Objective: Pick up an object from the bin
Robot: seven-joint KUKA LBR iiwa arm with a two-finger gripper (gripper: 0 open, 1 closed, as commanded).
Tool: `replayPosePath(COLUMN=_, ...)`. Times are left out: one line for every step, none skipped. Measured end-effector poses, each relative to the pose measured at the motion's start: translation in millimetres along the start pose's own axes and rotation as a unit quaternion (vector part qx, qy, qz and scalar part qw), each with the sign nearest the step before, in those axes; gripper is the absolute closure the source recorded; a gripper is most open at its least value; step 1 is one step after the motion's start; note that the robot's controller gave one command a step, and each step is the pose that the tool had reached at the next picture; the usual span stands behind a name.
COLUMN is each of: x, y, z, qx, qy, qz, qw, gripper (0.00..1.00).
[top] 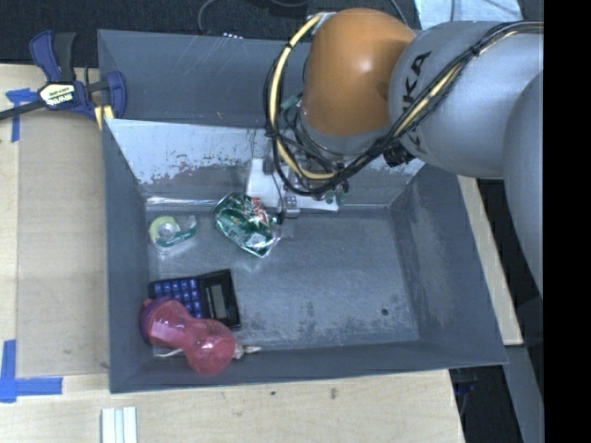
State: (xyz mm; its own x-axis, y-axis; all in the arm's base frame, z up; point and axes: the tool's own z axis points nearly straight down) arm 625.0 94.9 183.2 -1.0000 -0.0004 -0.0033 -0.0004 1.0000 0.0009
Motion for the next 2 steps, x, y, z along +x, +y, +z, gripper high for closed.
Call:
replayPosePath(x=-0.2, y=-0.9, z=-39.4, qx=0.001, qy=0.0046, qz=-0.006, qw=1.0000, gripper=0.00)
replayPosePath(x=1.9, y=-8.5, z=-73.6, qx=0.000, qy=-0.0028, qz=-0.009, qw=1.0000, gripper=0.00)
